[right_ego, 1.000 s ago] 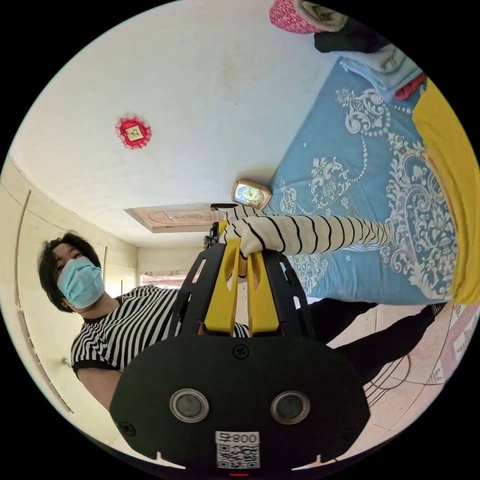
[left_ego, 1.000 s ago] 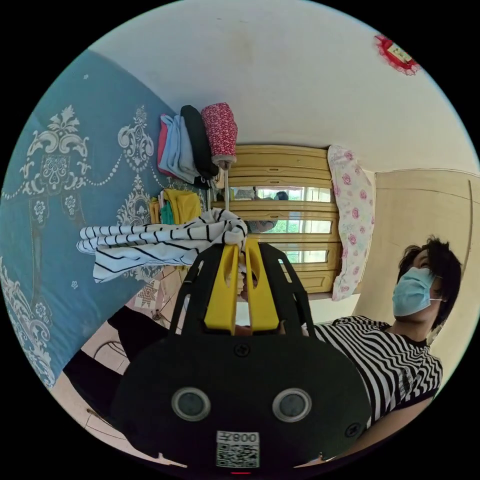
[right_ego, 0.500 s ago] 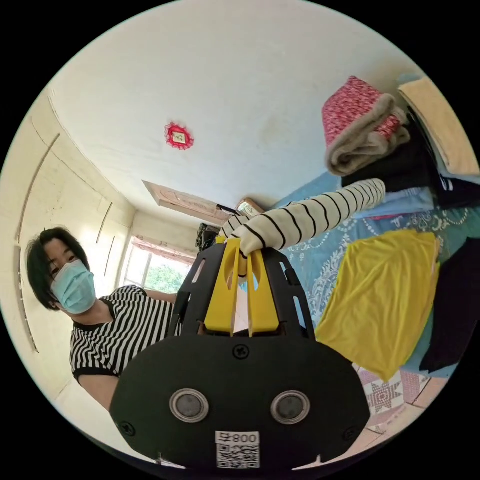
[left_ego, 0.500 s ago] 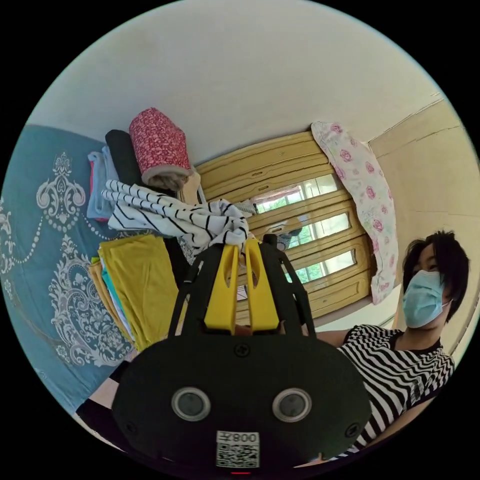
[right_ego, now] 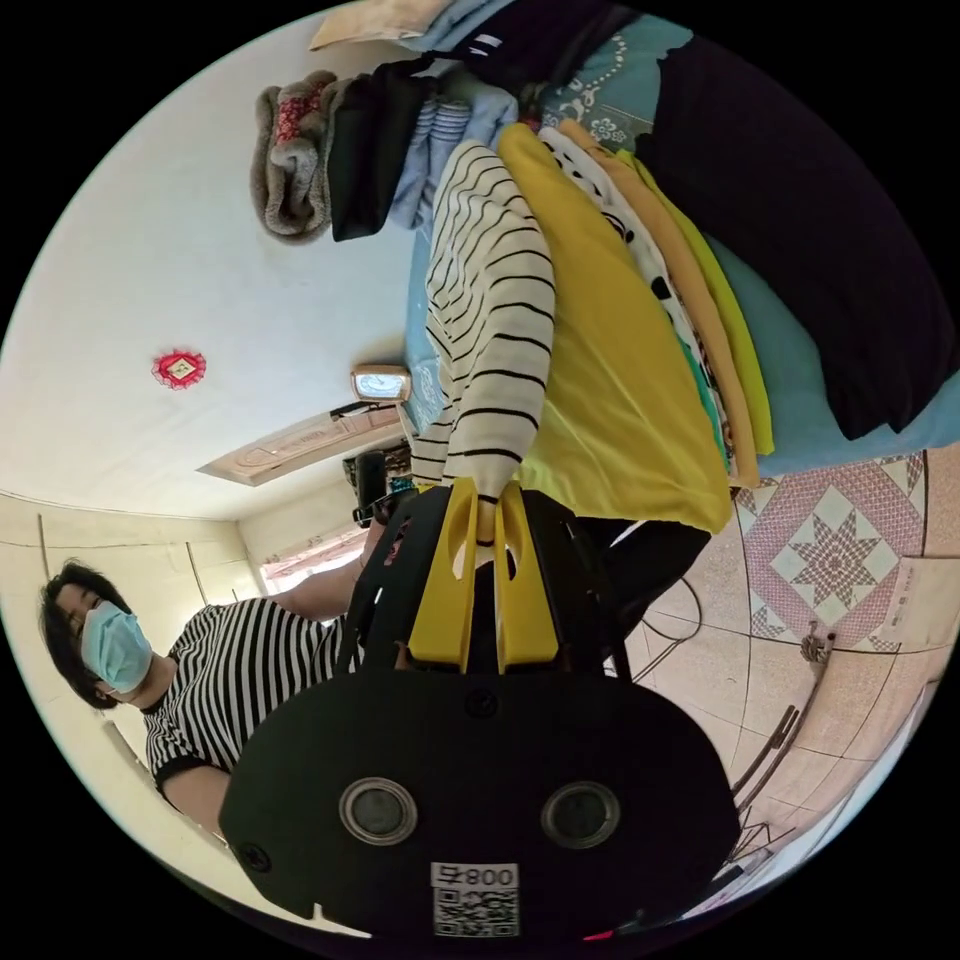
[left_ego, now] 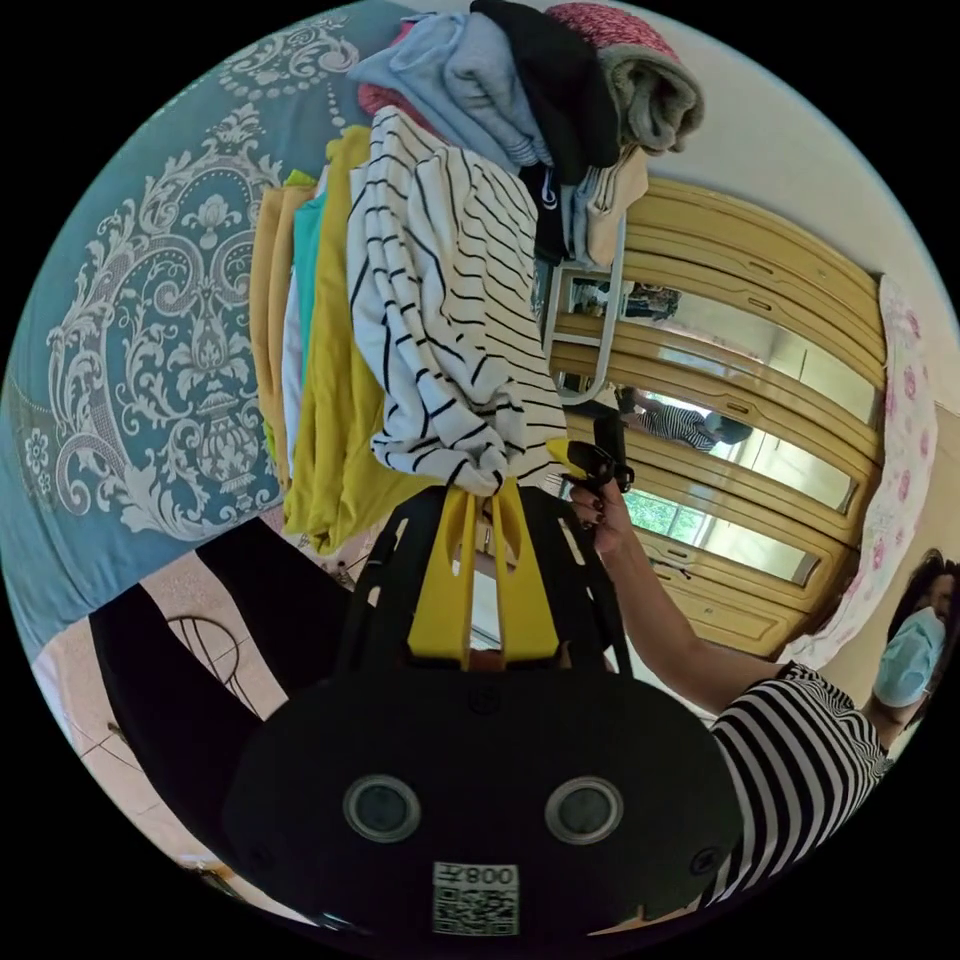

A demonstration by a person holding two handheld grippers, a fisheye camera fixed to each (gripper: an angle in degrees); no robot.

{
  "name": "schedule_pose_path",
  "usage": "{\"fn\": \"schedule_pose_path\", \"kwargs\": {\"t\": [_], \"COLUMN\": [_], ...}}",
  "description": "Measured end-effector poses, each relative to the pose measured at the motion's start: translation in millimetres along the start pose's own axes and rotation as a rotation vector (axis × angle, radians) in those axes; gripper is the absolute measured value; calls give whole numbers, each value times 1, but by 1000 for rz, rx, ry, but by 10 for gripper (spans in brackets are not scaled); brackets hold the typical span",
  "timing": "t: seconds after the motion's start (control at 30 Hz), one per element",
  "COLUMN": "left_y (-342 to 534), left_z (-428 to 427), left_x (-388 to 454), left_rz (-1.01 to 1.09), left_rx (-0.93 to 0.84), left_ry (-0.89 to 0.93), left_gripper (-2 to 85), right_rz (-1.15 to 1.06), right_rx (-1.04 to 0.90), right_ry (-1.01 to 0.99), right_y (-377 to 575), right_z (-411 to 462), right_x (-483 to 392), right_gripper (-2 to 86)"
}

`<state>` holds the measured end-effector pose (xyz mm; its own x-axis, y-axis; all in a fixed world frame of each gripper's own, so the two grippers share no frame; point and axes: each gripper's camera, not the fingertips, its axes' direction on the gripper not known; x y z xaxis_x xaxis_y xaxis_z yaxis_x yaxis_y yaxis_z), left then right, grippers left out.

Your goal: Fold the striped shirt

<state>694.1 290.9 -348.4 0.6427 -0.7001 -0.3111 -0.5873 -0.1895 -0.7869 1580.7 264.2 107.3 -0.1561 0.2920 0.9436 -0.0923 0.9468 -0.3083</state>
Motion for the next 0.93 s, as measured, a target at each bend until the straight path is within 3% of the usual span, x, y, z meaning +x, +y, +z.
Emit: {"fn": "schedule_pose_path", "kwargs": {"t": [0.3,0.63,0.7,0.93], "left_y": [-44,-67,-72,-95], "left_z": [73,109,110,112], "left_x": [-7,-3,0,22], "left_rz": [-86,-87,-78,6], "left_rx": [-155,-320,-314,-291], "left_ry": [-115,-182,-159,-150], "left_gripper": [34,20,18,11], "right_rz": [71,154,149,8], "right_rx": [-24,118,179,287], "right_ry": [85,-36,8,456], "right_y": [-9,15,20,-50], "right_z": [-53,-120,-138,-182], "right_x": [6,7,-7,-100], "right_gripper": [25,29,33,70]}}
